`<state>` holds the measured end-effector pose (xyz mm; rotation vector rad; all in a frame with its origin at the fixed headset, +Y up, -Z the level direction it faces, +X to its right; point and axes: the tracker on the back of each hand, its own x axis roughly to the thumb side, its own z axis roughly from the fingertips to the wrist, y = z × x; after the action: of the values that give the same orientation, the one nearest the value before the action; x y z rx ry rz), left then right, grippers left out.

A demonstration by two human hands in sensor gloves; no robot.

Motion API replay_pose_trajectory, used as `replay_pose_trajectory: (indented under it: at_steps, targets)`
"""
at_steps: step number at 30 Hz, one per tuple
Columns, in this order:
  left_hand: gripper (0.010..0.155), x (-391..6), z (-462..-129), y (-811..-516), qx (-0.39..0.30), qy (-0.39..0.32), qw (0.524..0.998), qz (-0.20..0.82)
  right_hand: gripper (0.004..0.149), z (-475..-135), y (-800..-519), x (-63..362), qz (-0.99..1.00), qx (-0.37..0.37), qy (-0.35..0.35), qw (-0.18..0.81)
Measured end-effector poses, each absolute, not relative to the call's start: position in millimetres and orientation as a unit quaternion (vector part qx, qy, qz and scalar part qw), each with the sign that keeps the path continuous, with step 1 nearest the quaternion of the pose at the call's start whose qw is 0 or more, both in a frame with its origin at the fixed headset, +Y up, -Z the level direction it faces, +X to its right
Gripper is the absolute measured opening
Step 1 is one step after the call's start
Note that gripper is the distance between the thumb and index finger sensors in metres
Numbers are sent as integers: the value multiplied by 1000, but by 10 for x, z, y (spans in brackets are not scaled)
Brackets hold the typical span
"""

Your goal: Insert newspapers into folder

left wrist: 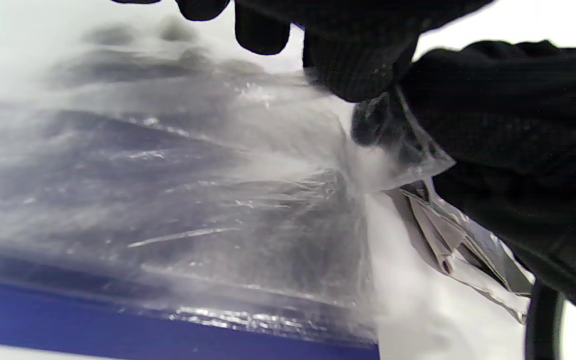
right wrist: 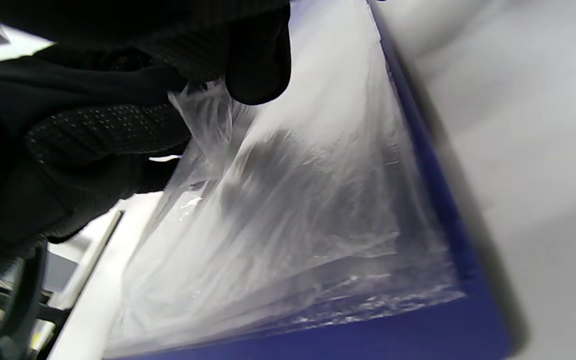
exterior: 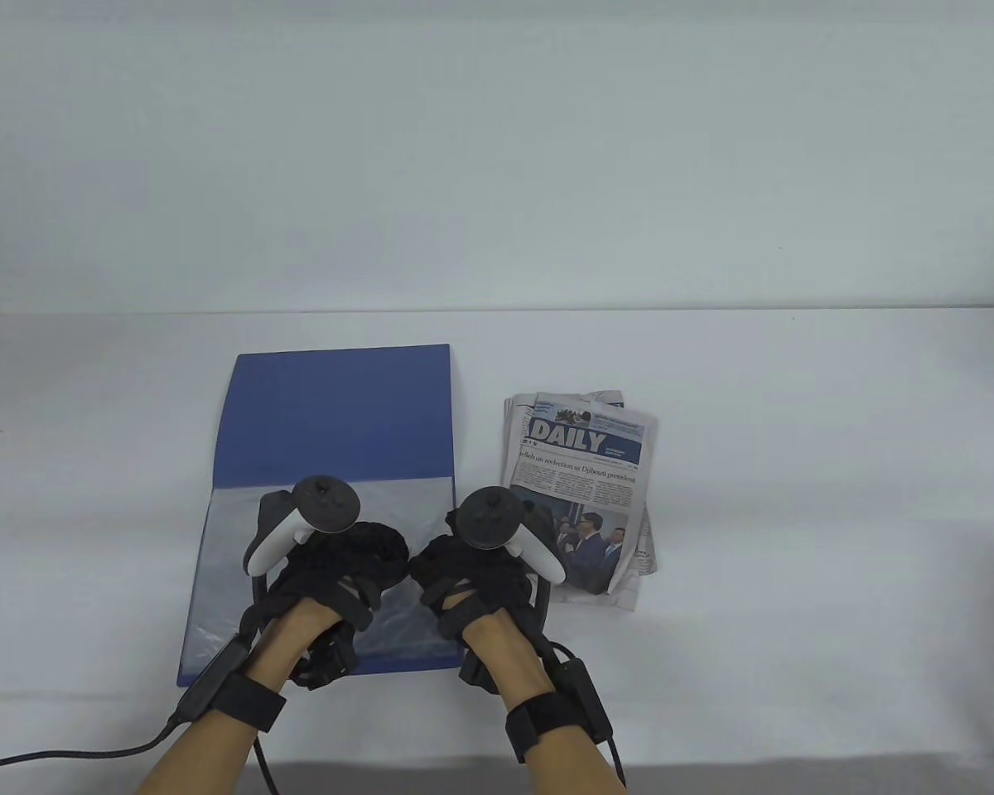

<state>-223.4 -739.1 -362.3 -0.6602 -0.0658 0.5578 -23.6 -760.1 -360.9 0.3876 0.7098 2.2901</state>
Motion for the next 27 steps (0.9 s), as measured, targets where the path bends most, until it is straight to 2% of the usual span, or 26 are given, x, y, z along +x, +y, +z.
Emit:
replay_pose_trajectory:
  at_steps: [4, 8, 11, 14, 17, 27]
  targets:
    - [40, -2277, -3622, -7375, -313, -37, 898, 308, 38, -3612, -7584, -171, 895, 140, 275, 323]
    - [40, -2297, -3611, -7325, -291, -31, 908, 301, 38, -3586, -7594, -167, 901, 138, 283, 298]
    - [42, -2260, -3616, -7357, -319, -56, 894, 310, 38, -3583, -7579, -184, 895, 149, 277, 317]
    - [55, -2209, -3607, -7402, -337, -72, 888, 305, 37, -3588, -7543, -171, 891, 154, 264, 337]
    - [43, -2195, -3594, -7381, -309, -57, 909, 273, 38, -3582, -7531, -154, 888, 159, 262, 344]
    - [42, -2344, -3630, -7322, -277, -35, 906, 319, 37, -3611, -7562, -95, 883, 146, 276, 351]
